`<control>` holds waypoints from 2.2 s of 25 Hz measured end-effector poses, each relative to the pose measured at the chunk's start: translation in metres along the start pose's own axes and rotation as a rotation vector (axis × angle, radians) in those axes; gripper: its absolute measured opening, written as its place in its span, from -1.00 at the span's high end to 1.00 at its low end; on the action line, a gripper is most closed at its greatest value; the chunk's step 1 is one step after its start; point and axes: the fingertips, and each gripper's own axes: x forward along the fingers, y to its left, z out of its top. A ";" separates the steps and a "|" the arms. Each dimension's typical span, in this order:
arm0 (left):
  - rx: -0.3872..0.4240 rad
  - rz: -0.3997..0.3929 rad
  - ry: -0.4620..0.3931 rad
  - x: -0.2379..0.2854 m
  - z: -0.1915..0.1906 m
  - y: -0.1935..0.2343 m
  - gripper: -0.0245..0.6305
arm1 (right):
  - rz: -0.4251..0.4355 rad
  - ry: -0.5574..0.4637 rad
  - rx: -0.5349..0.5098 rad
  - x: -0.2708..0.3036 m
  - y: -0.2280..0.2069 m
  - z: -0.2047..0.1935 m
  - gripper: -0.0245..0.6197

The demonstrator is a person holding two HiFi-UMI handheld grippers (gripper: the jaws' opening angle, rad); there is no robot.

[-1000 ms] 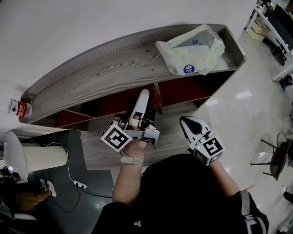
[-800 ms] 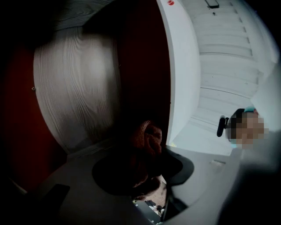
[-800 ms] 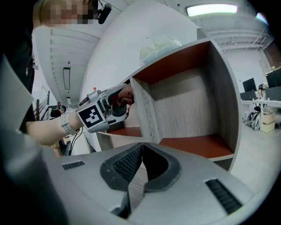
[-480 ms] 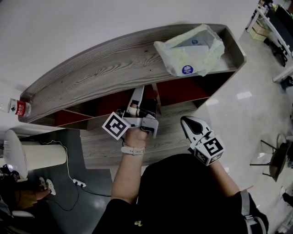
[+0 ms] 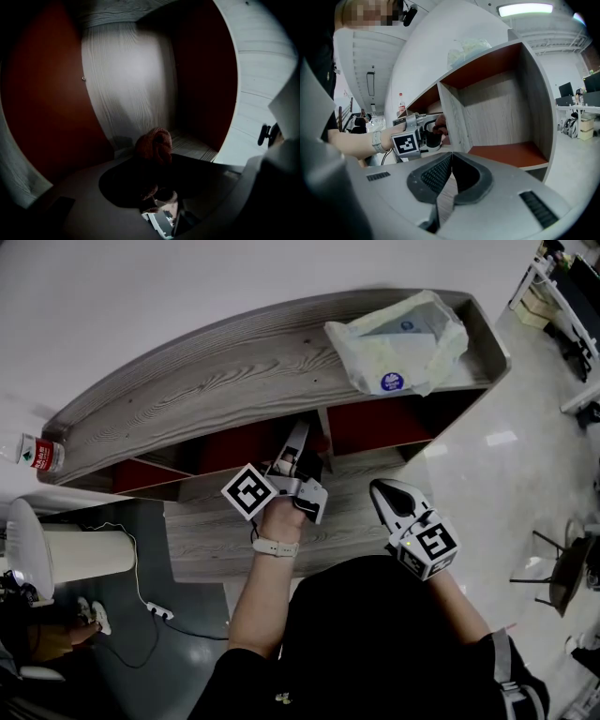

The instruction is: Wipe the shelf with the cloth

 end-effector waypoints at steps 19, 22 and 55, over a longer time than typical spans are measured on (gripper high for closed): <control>0.129 -0.044 -0.021 0.019 0.039 -0.011 0.43 | -0.049 -0.003 0.005 -0.002 -0.007 0.005 0.93; 0.142 -0.045 -0.028 0.027 0.045 -0.011 0.43 | -0.059 0.007 0.000 -0.004 -0.011 0.002 0.93; 0.340 0.259 -0.428 -0.090 0.203 0.033 0.43 | 0.199 0.076 -0.061 0.074 0.071 0.005 0.93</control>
